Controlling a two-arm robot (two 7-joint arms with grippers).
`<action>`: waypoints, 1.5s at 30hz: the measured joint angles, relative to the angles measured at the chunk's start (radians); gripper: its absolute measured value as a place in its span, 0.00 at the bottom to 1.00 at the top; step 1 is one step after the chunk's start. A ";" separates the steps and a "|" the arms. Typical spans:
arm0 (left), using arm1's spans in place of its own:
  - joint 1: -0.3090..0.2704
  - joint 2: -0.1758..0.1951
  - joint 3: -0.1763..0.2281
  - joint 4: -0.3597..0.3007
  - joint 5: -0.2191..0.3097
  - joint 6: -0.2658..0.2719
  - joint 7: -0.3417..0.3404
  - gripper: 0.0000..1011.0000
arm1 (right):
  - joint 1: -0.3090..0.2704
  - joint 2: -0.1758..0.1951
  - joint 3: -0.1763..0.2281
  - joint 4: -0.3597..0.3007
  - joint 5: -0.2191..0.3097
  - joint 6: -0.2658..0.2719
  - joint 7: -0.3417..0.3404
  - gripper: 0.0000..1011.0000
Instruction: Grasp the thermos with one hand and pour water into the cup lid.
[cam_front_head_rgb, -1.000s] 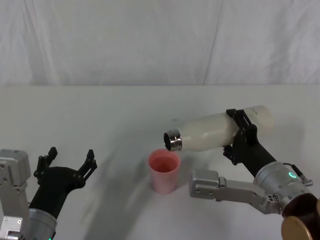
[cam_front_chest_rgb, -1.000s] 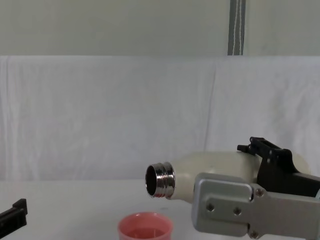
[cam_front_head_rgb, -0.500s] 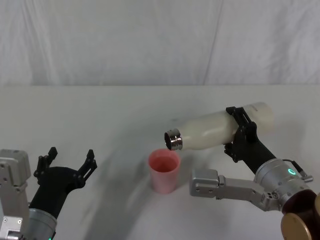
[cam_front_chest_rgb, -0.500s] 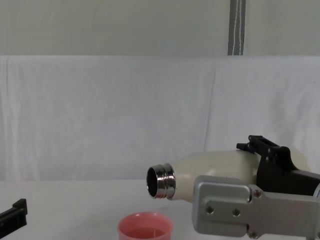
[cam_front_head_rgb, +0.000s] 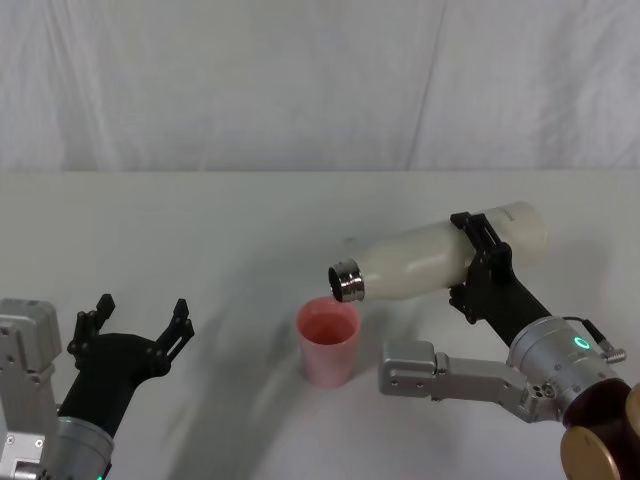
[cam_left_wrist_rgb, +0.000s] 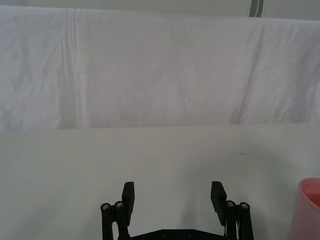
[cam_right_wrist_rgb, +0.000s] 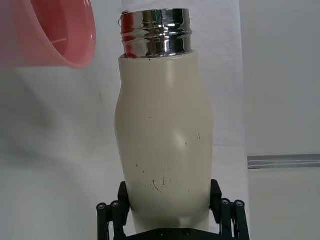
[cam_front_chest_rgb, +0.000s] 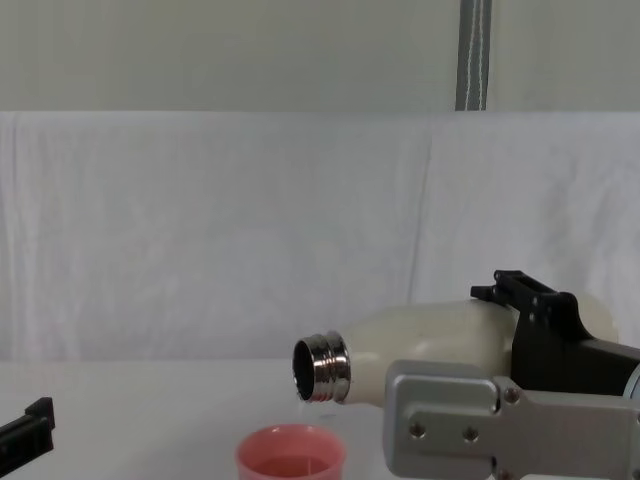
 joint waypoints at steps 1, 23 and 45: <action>0.000 0.000 0.000 0.000 0.000 0.000 0.000 0.99 | 0.001 0.001 -0.001 0.001 -0.002 0.000 -0.001 0.95; 0.000 0.000 0.000 0.000 0.000 0.000 0.000 0.99 | 0.003 0.005 -0.003 0.004 -0.008 0.000 -0.006 0.95; 0.000 0.000 0.000 0.000 0.000 0.000 0.000 0.99 | 0.006 0.005 -0.006 0.007 -0.007 0.000 -0.003 0.95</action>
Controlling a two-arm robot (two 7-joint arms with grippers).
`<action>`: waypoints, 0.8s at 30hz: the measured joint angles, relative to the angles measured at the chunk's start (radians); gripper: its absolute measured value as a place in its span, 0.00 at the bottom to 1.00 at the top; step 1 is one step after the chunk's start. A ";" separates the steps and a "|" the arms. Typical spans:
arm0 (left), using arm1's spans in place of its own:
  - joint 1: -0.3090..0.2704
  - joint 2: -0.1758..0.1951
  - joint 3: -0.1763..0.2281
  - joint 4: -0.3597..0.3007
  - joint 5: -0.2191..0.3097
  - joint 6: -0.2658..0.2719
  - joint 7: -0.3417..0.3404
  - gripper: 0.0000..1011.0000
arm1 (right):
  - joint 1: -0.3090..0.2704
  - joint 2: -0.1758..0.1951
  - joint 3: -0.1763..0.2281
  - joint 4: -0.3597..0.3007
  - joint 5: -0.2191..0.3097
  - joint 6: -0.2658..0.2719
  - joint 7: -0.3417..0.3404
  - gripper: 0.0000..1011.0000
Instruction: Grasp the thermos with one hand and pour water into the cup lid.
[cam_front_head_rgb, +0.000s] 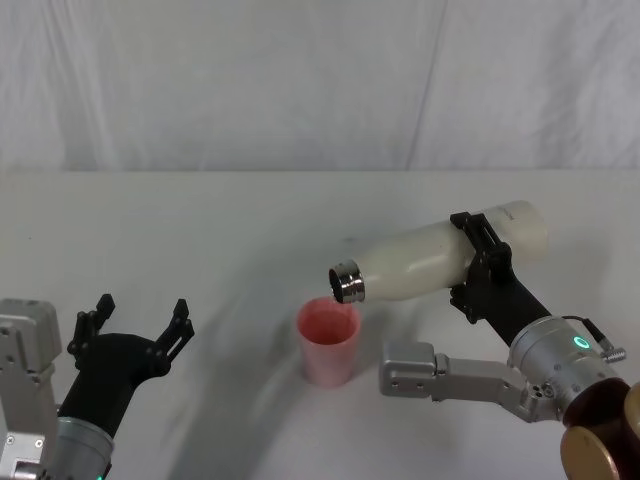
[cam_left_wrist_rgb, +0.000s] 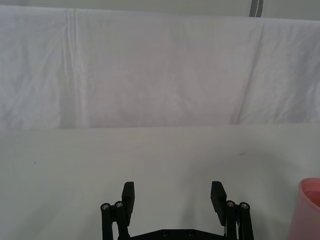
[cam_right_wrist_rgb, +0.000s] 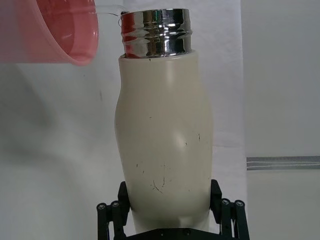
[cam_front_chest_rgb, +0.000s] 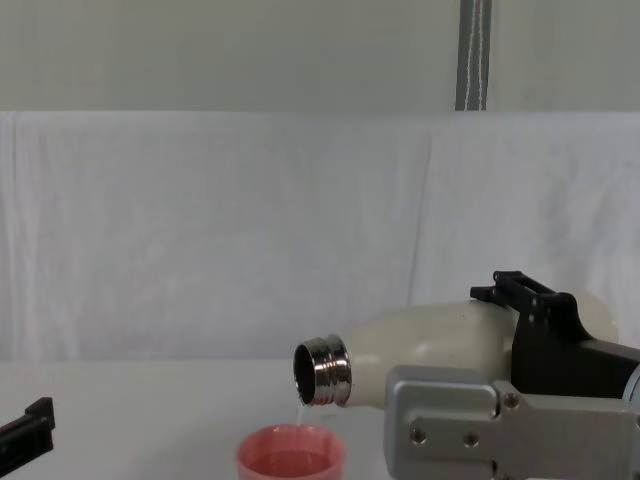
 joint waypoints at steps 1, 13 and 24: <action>0.000 0.000 0.000 0.000 0.000 0.000 0.000 0.99 | 0.000 0.000 0.000 0.000 0.000 0.000 0.001 0.95; 0.000 0.000 0.000 0.000 0.000 0.000 0.000 0.99 | -0.002 0.001 -0.002 0.000 0.000 0.001 0.001 0.95; 0.000 0.000 0.000 0.000 0.000 0.000 0.000 0.99 | -0.003 0.003 -0.001 -0.003 -0.002 0.001 0.001 0.95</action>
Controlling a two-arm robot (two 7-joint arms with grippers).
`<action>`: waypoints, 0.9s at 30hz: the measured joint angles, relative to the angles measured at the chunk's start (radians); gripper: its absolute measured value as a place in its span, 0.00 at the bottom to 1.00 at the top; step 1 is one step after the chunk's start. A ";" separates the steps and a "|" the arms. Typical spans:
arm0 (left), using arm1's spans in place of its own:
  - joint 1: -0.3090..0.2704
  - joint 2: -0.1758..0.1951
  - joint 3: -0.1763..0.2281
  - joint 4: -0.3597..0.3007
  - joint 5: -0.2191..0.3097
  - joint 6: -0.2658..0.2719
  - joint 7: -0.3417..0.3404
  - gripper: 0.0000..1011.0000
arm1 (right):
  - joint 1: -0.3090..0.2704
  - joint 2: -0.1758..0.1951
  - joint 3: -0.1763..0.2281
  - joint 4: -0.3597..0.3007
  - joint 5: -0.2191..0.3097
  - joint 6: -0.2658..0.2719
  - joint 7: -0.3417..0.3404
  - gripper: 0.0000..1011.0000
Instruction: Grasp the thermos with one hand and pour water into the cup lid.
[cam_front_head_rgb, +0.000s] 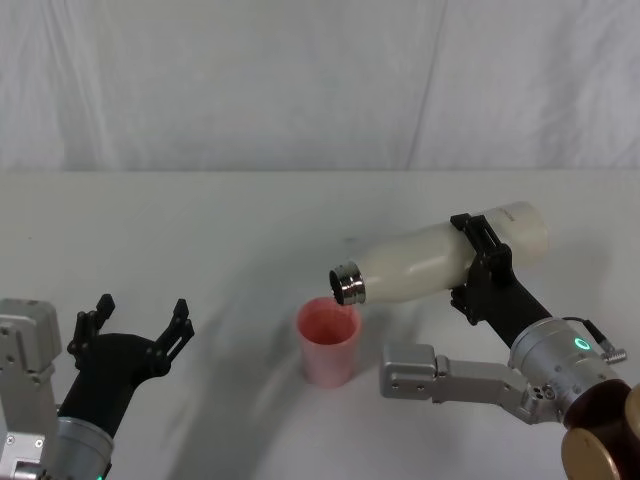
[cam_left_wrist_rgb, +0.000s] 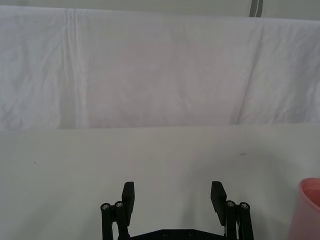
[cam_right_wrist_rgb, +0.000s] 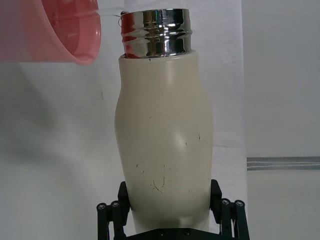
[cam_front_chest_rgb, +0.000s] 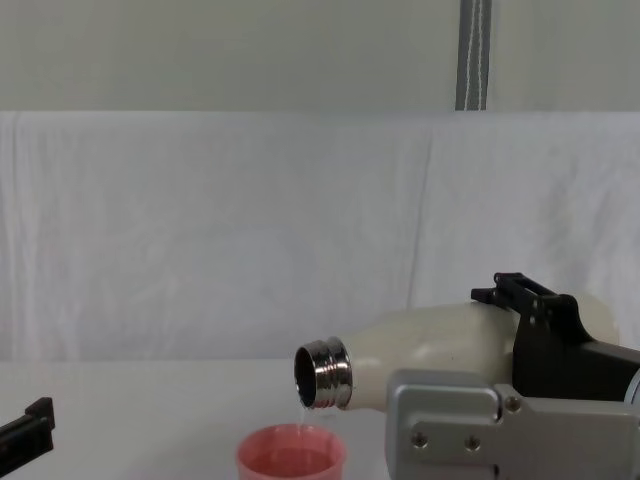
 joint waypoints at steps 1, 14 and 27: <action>0.000 0.000 0.000 0.000 0.000 0.000 0.000 0.99 | 0.000 0.000 0.000 0.000 0.000 0.000 0.000 0.95; 0.000 0.000 0.000 0.000 0.000 0.000 0.000 0.99 | 0.002 0.000 -0.002 0.002 -0.003 -0.001 0.000 0.95; 0.000 0.000 0.000 0.000 0.000 0.000 0.000 0.99 | 0.003 0.001 -0.006 0.005 -0.005 -0.001 0.000 0.95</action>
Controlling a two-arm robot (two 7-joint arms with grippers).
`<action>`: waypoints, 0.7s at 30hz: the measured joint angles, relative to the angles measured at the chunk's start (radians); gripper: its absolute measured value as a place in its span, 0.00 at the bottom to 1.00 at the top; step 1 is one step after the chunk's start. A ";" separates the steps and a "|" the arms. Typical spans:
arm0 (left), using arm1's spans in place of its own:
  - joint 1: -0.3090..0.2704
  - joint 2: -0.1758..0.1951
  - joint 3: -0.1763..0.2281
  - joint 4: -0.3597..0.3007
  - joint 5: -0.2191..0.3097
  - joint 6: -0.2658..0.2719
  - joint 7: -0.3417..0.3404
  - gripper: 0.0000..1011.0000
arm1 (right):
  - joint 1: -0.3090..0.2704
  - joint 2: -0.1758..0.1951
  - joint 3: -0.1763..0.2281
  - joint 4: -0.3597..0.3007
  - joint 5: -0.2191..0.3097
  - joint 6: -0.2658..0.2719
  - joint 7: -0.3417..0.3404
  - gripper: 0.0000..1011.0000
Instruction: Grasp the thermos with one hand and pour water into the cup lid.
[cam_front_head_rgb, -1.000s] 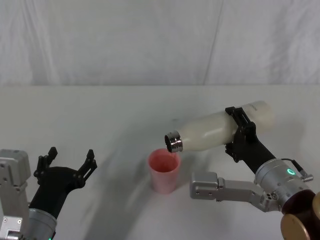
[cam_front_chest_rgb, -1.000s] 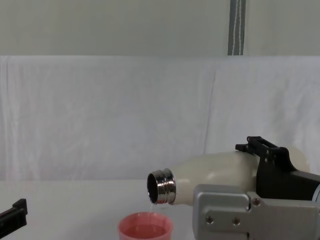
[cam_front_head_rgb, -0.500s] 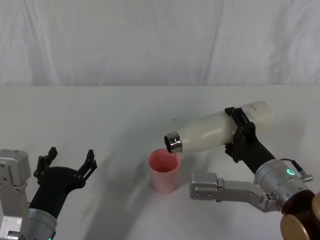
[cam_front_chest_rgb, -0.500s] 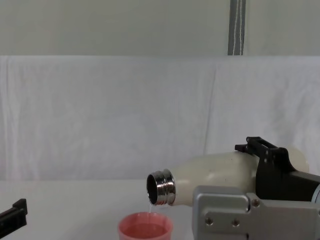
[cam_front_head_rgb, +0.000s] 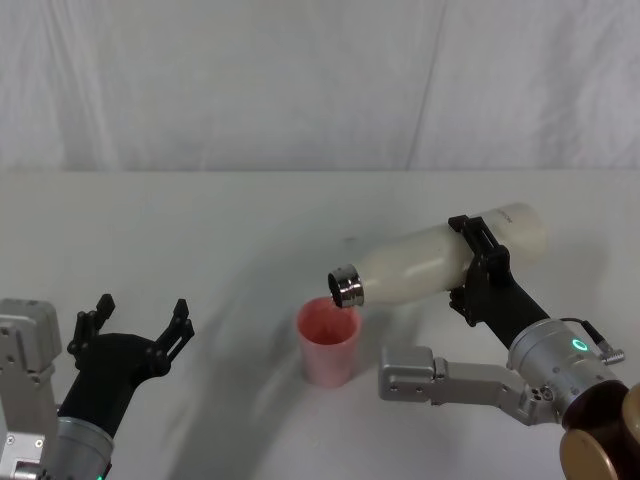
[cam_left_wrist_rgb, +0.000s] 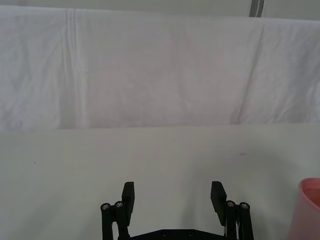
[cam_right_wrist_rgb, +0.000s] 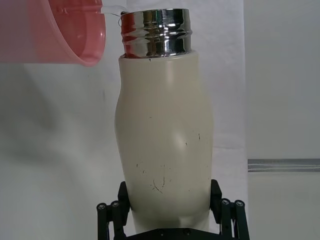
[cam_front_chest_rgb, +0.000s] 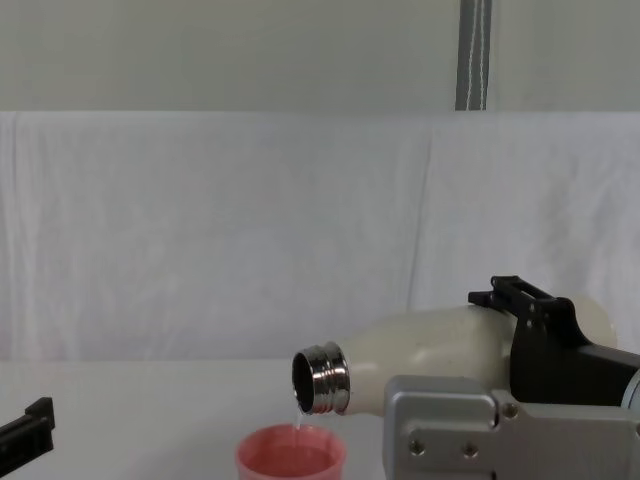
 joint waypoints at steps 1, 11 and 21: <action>0.000 0.000 0.000 0.000 0.000 0.000 0.000 0.99 | 0.000 0.000 0.000 0.000 0.000 0.000 0.000 0.95; 0.000 0.000 0.000 0.000 0.000 0.000 0.000 0.99 | 0.002 0.001 -0.002 0.000 -0.002 0.000 0.002 0.95; 0.000 0.000 0.000 0.000 0.000 0.000 0.000 0.99 | 0.002 0.001 -0.003 0.000 -0.003 0.000 0.003 0.95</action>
